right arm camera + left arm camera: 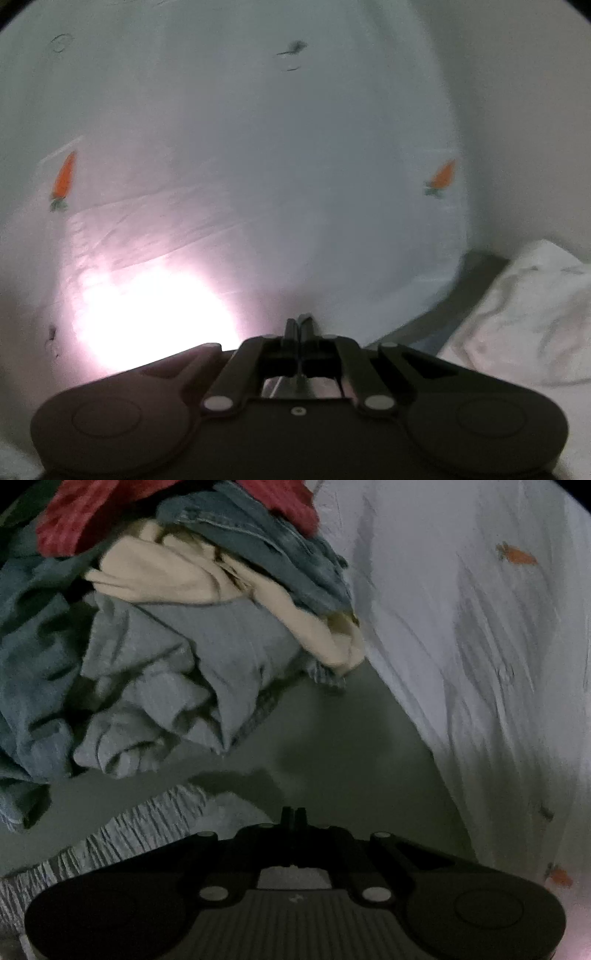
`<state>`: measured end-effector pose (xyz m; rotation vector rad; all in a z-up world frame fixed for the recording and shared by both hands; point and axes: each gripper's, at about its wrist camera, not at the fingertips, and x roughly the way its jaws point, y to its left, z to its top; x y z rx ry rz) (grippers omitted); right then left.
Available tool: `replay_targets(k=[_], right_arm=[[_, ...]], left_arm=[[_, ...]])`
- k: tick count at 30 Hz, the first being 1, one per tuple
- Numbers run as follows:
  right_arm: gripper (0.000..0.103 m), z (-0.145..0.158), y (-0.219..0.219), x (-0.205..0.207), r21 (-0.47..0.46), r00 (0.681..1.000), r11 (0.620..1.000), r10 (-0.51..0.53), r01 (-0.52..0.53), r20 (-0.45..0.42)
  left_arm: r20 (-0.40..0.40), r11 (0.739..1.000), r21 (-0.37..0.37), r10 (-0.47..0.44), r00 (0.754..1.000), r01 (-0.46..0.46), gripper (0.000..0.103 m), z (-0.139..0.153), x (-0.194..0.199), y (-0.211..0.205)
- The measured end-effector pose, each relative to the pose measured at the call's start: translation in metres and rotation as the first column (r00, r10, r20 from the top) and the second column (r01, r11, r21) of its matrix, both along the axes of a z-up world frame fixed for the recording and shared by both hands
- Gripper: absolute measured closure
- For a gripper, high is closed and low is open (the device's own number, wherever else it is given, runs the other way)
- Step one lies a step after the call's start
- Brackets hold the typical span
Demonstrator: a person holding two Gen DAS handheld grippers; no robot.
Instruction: Fold clothes
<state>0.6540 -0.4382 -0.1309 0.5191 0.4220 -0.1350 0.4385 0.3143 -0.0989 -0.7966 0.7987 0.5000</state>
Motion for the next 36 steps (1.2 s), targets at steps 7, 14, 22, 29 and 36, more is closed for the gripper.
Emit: replay_targets(k=[7,14,22,29,36], right_arm=[[0.101,-0.012,0.002,0.012,0.058,1.0,0.998,-0.01,0.012,-0.021],[0.101,-0.024,0.002,0.011,0.071,0.997,0.996,-0.054,0.058,-0.061],[0.101,-0.034,-0.008,0.008,0.062,0.992,0.994,-0.081,0.087,-0.093],[0.101,-0.026,-0.01,0.027,0.033,0.993,0.996,-0.079,0.082,-0.084],[0.101,0.003,0.01,0.092,0.035,0.997,0.999,-0.015,0.013,0.07]], left_arm=[[-0.105,0.978,0.035,-0.202,0.974,0.207,0.082,-0.016,0.013,-0.036],[-0.12,0.965,-0.093,-0.256,0.959,0.245,0.037,-0.039,0.048,-0.058],[-0.287,0.986,-0.01,-0.163,0.944,0.167,0.101,-0.048,0.087,-0.073],[-0.211,0.988,0.116,-0.078,0.974,0.104,0.103,-0.031,0.075,-0.057],[-0.114,0.993,0.111,-0.022,0.993,0.035,0.103,0.004,0.074,-0.016]])
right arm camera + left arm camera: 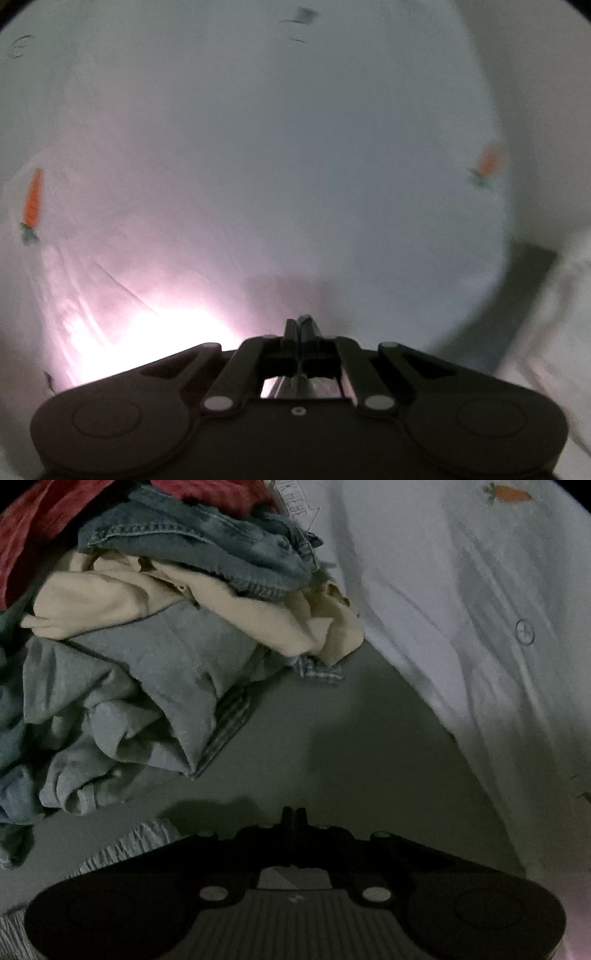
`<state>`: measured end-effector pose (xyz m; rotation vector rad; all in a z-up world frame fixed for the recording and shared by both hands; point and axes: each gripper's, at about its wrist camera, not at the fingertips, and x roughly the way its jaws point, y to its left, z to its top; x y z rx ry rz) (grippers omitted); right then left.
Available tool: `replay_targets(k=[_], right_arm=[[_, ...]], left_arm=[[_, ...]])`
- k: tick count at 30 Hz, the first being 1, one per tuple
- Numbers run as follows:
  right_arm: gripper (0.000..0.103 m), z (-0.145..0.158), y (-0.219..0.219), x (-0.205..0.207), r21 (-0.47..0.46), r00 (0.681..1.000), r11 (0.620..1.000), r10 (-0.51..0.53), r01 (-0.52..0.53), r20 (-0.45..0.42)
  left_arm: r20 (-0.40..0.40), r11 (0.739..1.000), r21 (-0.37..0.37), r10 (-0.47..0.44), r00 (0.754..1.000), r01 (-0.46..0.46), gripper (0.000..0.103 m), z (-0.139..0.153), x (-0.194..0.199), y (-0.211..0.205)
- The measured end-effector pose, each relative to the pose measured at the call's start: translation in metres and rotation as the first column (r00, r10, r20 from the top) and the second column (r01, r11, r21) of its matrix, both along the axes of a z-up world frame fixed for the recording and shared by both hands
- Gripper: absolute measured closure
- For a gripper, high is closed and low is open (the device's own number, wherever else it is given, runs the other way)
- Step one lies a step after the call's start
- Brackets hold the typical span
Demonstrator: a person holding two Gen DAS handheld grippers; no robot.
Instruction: Fold clothes
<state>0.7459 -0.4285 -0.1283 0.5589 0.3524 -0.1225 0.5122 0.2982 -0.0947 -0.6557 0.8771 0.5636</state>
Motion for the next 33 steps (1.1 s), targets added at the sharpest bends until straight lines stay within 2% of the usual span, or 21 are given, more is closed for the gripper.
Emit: replay_targets(k=[1,2,3,4,5,7,9,12,15,17,18,21,24,26,28,29,31,33], right_arm=[[0.097,-0.002,0.003,0.006,0.021,0.999,1.0,-0.015,0.014,0.035],[0.089,-0.007,0.005,0.015,0.03,0.999,0.999,-0.041,0.04,0.019],[0.073,-0.013,0.007,0.024,0.019,0.997,0.998,-0.057,0.058,-0.047],[0.073,-0.02,0.009,0.029,-0.006,0.99,0.998,-0.068,0.068,-0.122],[0.073,-0.029,0.012,0.026,-0.031,0.985,0.997,-0.08,0.076,-0.154],[0.072,-0.048,0.016,0.002,-0.047,0.982,0.995,-0.091,0.084,-0.166],[0.071,-0.072,0.018,-0.027,-0.024,0.968,0.994,-0.108,0.105,-0.226],[0.073,-0.111,0.024,-0.065,0.022,0.939,0.992,-0.112,0.126,-0.325],[0.08,-0.141,0.037,-0.086,0.069,0.927,0.993,-0.062,0.094,-0.369],[0.086,-0.149,0.052,-0.087,0.07,0.931,0.996,-0.032,0.061,-0.364],[0.091,-0.153,0.056,-0.084,0.065,0.933,0.997,-0.015,0.041,-0.36],[0.095,-0.157,0.074,-0.069,0.035,0.932,0.999,0.031,-0.019,-0.362],[0.095,-0.161,0.089,-0.058,0.084,0.921,0.994,0.097,-0.07,-0.377],[0.089,-0.166,0.104,-0.057,0.146,0.908,0.985,0.146,-0.095,-0.393],[0.079,-0.171,0.121,-0.055,0.135,0.892,0.985,0.157,-0.11,-0.424],[0.08,-0.174,0.129,-0.053,0.122,0.884,0.985,0.162,-0.12,-0.439],[0.101,-0.175,0.143,-0.046,0.101,0.875,0.984,0.176,-0.146,-0.451],[0.101,-0.17,0.155,-0.04,0.08,0.884,0.982,0.19,-0.172,-0.427]], left_arm=[[0.005,1.0,0.004,-0.025,1.0,0.025,0.103,0.001,-0.001,-0.005],[-0.001,0.998,0.014,-0.063,0.998,0.063,0.103,-0.001,-0.001,-0.015],[-0.013,0.994,0.025,-0.104,0.994,0.105,0.103,-0.003,-0.002,-0.025],[-0.025,0.989,0.037,-0.144,0.989,0.145,0.1,-0.006,-0.001,-0.036],[-0.038,0.981,0.05,-0.186,0.982,0.188,0.093,-0.01,-0.002,-0.047],[-0.065,0.964,0.062,-0.256,0.965,0.26,0.083,-0.018,-0.007,-0.071],[-0.088,0.949,0.057,-0.303,0.949,0.308,0.079,-0.028,-0.013,-0.091],[-0.139,0.939,0.055,-0.329,0.934,0.339,0.075,-0.041,-0.027,-0.113],[-0.169,0.927,0.102,-0.342,0.925,0.361,0.069,-0.047,-0.034,-0.128],[-0.191,0.923,0.111,-0.344,0.919,0.368,0.062,-0.048,-0.034,-0.133],[-0.198,0.924,0.11,-0.341,0.919,0.367,0.061,-0.048,-0.037,-0.135],[-0.214,0.917,0.117,-0.352,0.911,0.382,0.059,-0.049,-0.042,-0.141],[-0.239,0.89,0.149,-0.389,0.889,0.43,0.053,-0.049,-0.046,-0.153],[-0.244,0.883,0.171,-0.392,0.887,0.437,0.051,-0.05,-0.05,-0.159],[-0.24,0.89,0.161,-0.383,0.892,0.426,0.049,-0.05,-0.048,-0.157],[-0.239,0.895,0.151,-0.38,0.894,0.421,0.047,-0.05,-0.046,-0.155],[-0.24,0.9,0.135,-0.376,0.895,0.414,0.045,-0.049,-0.041,-0.152],[-0.243,0.904,0.13,-0.37,0.897,0.408,0.044,-0.049,-0.038,-0.15]])
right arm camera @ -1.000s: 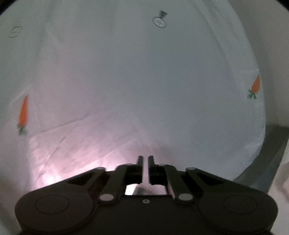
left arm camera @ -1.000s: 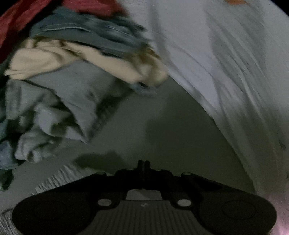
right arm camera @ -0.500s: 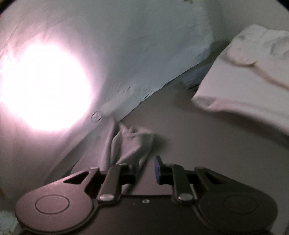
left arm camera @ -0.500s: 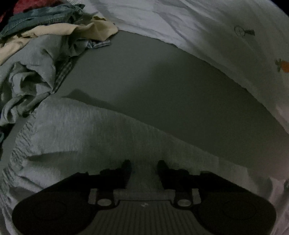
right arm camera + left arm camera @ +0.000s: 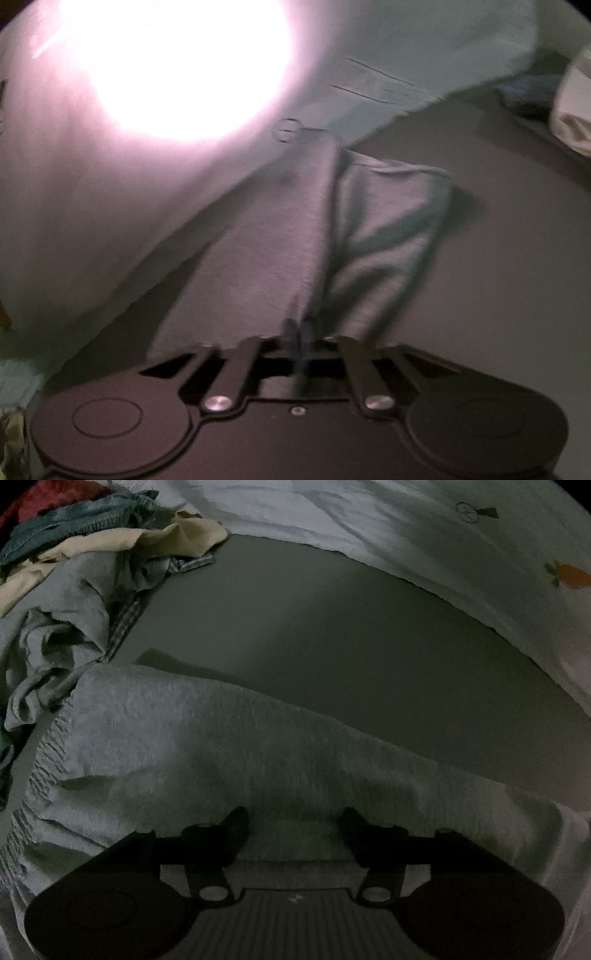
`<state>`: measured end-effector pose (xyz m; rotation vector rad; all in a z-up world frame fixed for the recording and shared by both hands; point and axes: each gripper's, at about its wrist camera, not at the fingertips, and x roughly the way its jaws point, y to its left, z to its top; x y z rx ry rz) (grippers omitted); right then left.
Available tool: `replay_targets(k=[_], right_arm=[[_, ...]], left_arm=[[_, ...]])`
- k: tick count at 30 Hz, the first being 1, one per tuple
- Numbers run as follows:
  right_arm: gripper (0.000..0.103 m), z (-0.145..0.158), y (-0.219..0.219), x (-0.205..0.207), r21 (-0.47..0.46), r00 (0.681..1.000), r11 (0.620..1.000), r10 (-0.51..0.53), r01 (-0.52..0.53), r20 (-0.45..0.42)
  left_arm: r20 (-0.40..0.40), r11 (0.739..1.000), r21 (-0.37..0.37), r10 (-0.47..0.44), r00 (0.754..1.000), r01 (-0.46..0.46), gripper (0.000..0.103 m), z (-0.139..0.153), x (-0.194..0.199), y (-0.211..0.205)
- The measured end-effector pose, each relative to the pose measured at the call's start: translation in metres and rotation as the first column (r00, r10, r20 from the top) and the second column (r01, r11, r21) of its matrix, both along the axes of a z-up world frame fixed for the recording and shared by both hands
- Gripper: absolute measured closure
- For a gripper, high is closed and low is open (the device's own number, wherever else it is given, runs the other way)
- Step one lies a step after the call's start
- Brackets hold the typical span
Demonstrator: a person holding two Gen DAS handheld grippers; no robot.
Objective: Fold clothes
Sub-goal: 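Lay the grey sweatpants flat with both tools and open the left tool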
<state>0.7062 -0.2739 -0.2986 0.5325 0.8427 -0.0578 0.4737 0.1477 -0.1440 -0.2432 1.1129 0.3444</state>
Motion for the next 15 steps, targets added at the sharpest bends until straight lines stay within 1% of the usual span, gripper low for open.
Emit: replay_targets(k=[3,5,6,7,8,9,10,12,15], right_arm=[[0.102,0.018,0.021,0.015,-0.087,0.997,0.995,0.049,-0.044,0.055],[0.101,0.027,0.038,0.024,-0.144,0.99,0.984,0.115,-0.102,0.084],[0.099,0.029,0.045,0.027,-0.148,0.983,0.978,0.159,-0.145,0.094],[0.094,0.029,0.048,0.031,-0.115,0.973,0.974,0.209,-0.197,0.096],[0.092,0.027,0.046,0.034,-0.051,0.967,0.971,0.236,-0.232,0.098],[0.084,0.026,0.04,0.033,0.016,0.968,0.973,0.227,-0.23,0.11],[0.081,0.025,0.033,0.029,0.063,0.973,0.977,0.194,-0.203,0.129],[0.078,0.025,0.015,0.016,0.118,0.984,0.986,0.098,-0.116,0.151],[0.082,0.022,-0.016,-0.001,0.157,0.988,0.986,-0.074,0.053,0.137]], left_arm=[[0.002,1.0,0.007,0.003,1.0,-0.003,0.039,-0.001,0.002,-0.003],[0.001,1.0,0.017,-0.001,1.0,0.001,0.036,-0.002,0.002,-0.005],[0.002,1.0,0.02,-0.003,1.0,0.003,0.035,-0.002,0.003,-0.006],[0.003,1.0,0.018,-0.002,1.0,0.002,0.034,-0.003,0.003,-0.005],[0.003,1.0,0.014,-0.001,1.0,0.001,0.032,-0.003,0.003,-0.005],[0.004,1.0,0.008,-0.001,1.0,0.001,0.031,-0.003,0.003,-0.004],[0.004,1.0,0.003,-0.001,1.0,0.001,0.029,-0.003,0.004,-0.003],[0.005,1.0,-0.001,-0.008,1.0,0.008,0.025,-0.005,0.005,-0.003],[0.001,1.0,0.006,-0.018,1.0,0.018,0.019,-0.007,0.008,-0.005]])
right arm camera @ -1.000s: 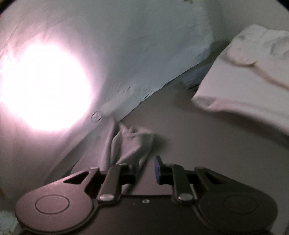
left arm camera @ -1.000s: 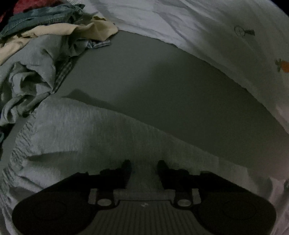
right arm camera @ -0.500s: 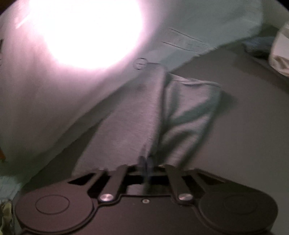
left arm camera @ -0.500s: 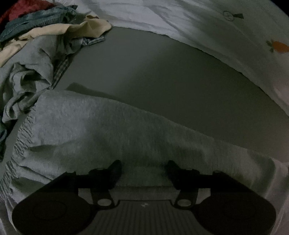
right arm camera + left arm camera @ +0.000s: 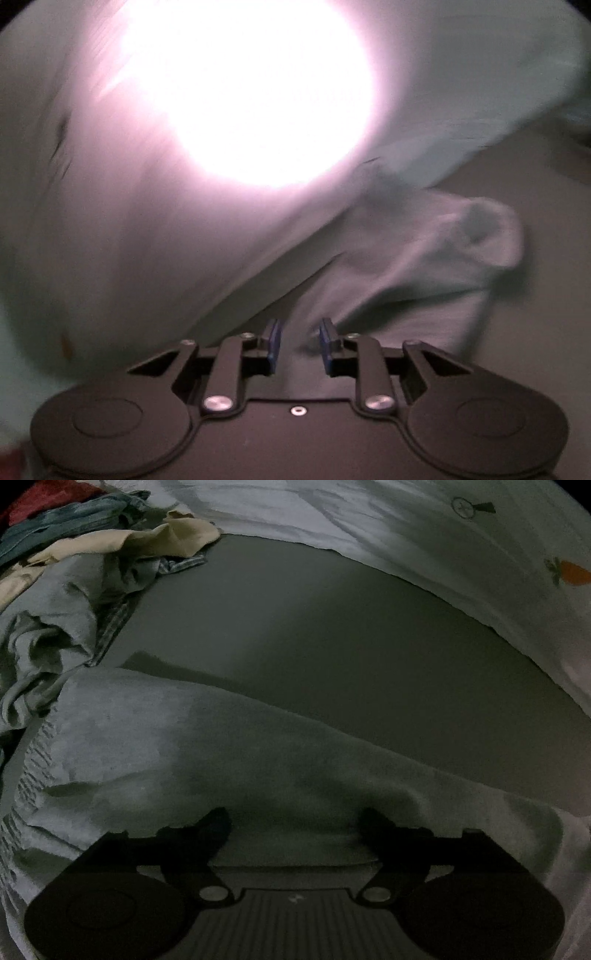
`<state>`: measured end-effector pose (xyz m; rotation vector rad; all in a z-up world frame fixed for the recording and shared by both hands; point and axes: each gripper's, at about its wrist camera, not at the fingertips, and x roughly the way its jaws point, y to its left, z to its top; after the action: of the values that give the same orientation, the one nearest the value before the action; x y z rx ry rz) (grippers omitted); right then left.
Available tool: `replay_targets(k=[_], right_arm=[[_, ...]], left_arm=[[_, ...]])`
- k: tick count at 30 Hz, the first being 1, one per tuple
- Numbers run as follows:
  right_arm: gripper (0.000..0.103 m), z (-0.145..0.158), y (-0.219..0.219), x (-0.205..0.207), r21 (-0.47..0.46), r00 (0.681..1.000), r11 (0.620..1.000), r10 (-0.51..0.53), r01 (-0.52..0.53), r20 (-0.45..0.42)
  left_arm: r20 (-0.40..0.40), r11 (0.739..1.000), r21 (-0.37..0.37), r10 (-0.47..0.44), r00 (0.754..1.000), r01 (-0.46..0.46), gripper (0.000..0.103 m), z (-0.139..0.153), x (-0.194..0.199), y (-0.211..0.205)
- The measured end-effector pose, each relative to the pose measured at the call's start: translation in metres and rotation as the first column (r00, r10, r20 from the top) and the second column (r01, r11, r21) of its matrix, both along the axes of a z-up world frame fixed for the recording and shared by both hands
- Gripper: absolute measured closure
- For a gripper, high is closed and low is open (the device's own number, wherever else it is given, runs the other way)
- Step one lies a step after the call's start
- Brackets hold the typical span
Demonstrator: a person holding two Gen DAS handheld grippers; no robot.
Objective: Fold clothes
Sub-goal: 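Lay the grey sweatpants flat with both tools and open the left tool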
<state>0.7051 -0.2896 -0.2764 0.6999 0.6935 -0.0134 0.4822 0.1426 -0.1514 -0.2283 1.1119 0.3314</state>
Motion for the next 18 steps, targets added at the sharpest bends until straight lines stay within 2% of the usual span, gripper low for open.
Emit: replay_targets(k=[3,8,10,12,15,18], right_arm=[[0.086,-0.009,-0.021,-0.002,0.0,0.994,0.996,-0.089,0.089,-0.06],[0.085,-0.018,-0.029,0.005,0.082,0.987,0.985,-0.144,0.15,-0.075],[0.08,-0.017,-0.027,0.005,0.074,0.98,0.982,-0.166,0.174,-0.11],[0.08,-0.024,-0.03,0.021,0.054,0.967,0.977,-0.195,0.206,-0.163],[0.101,-0.029,-0.036,0.036,0.05,0.95,0.965,-0.243,0.258,-0.196],[0.102,-0.02,-0.044,0.028,0.067,0.947,0.956,-0.269,0.284,-0.176]], left_arm=[[-0.004,1.0,0.002,0.011,1.0,-0.011,0.015,-0.002,0.003,-0.002],[-0.01,1.0,0.0,0.01,1.0,-0.01,0.013,-0.002,0.005,-0.003],[-0.009,1.0,0.001,0.008,1.0,-0.008,0.012,-0.002,0.004,-0.003],[-0.01,1.0,0.001,0.004,1.0,-0.004,0.011,-0.003,0.005,-0.003],[-0.012,1.0,0.001,-0.001,1.0,0.001,0.01,-0.003,0.005,-0.002],[-0.015,1.0,-0.014,-0.001,1.0,0.0,0.011,0.0,0.005,0.001]])
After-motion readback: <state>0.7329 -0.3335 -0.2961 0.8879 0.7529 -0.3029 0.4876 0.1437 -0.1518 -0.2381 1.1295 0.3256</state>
